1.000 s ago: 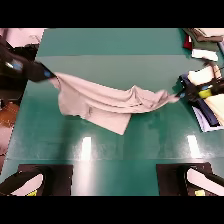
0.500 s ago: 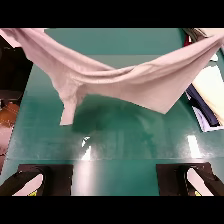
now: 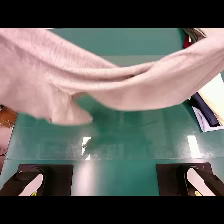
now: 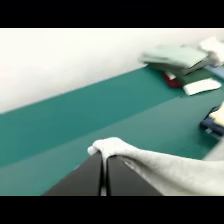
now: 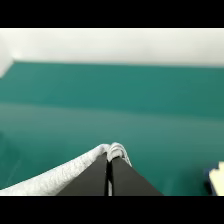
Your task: Fold the shirts.
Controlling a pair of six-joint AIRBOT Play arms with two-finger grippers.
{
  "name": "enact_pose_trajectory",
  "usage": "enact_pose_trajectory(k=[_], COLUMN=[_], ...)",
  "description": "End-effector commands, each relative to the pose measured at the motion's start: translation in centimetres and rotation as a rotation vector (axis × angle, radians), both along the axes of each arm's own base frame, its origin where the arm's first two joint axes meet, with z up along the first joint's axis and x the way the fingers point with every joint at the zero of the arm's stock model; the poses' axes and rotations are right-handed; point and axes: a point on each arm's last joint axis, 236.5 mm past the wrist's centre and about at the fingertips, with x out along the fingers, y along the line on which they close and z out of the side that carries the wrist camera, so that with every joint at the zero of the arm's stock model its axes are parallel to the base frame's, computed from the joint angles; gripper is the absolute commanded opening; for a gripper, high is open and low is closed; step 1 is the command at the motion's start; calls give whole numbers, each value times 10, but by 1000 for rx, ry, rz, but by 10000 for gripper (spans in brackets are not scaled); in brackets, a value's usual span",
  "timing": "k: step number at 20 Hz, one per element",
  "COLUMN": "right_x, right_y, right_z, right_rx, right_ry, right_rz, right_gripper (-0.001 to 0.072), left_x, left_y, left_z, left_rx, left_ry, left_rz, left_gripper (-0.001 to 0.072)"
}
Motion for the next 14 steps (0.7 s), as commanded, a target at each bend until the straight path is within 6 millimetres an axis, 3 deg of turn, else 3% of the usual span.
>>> enact_pose_trajectory(k=[1, 3, 6, 9, 11, 12, 13, 14], right_x=[35, 64, 102, 149, 177, 189, 201, 212], right_y=[-18, -17, -1, 6, 7, 8, 9, 8], right_z=[-69, -132, -224, -293, -325, -336, -344, -349], right_rx=[76, 132, 193, 246, 270, 275, 279, 276], right_ry=[294, 486, 722, 777, 769, 760, 739, 713], right_rz=[-3, 37, 110, 92, 59, 50, 36, 30], right_gripper=[12, 12, 12, 13, 14, 15, 15, 20], left_x=[60, 99, 148, 193, 216, 225, 232, 241], left_y=[15, 14, 12, 10, 10, 11, 11, 12], left_z=[-85, -162, -273, -352, -386, -397, -402, -403], left_rx=[70, 113, 147, 116, 95, 89, 81, 73], left_ry=[261, 500, 819, 979, 1013, 1014, 1004, 980], left_rz=[55, 24, -18, -11, 12, 22, 32, 45], left_gripper=[20, 20, 20, 21, 23, 123, 432, 660])
